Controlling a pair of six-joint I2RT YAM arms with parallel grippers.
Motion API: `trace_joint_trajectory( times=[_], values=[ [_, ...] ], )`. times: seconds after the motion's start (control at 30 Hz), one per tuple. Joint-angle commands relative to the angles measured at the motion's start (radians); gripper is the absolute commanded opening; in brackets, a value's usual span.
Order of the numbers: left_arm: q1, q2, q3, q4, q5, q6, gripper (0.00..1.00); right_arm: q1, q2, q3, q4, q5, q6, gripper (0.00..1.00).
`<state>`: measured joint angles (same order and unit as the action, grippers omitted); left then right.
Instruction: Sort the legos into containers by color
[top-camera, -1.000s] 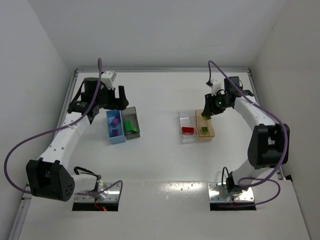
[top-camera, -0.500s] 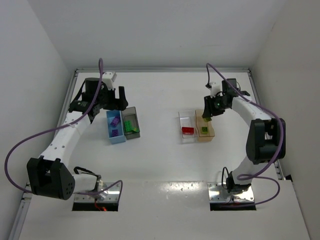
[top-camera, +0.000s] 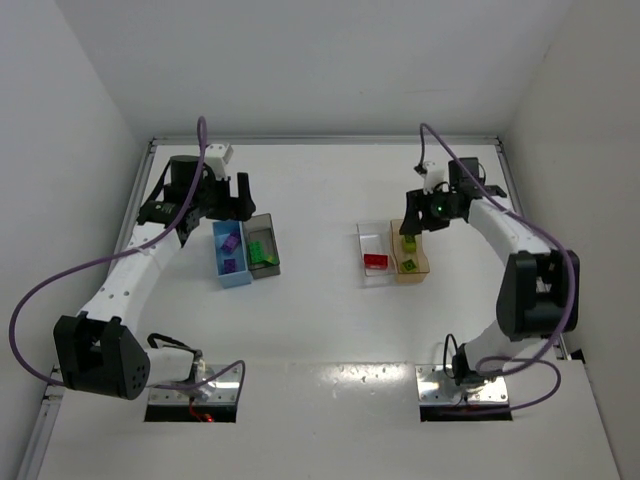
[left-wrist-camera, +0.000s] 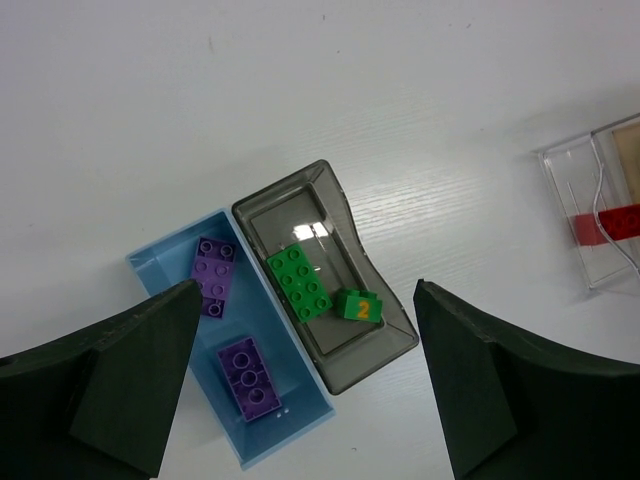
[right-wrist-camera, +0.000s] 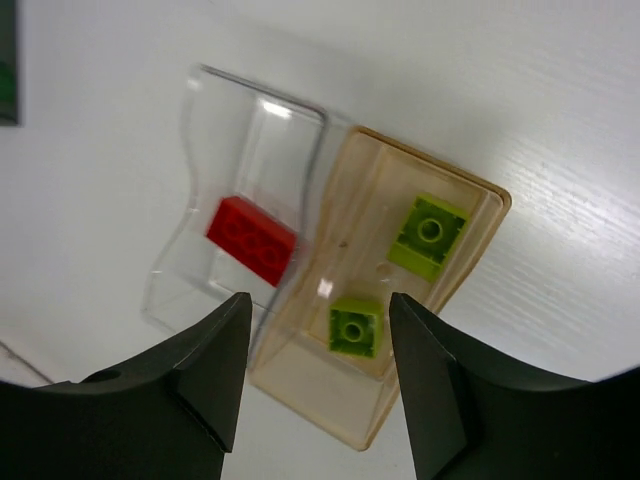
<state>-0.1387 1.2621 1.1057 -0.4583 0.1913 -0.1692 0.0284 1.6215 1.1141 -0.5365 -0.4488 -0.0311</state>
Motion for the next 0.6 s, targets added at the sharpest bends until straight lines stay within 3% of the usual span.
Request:
trace_joint_trajectory(
  times=[0.0,0.2,0.57],
  values=[
    [-0.009,-0.013,-0.007,0.036,0.014,0.000,0.94,-0.004,-0.196,0.027,0.093,-0.120,0.071,0.58],
    [-0.009,0.016,-0.018,0.046,0.033,0.022,0.94,-0.036,-0.230,0.093,0.109,0.005,0.131,0.63],
    [-0.009,0.072,-0.055,0.067,0.011,0.085,0.94,-0.114,-0.206,0.039,0.129,-0.060,0.092,0.68]
  ],
)
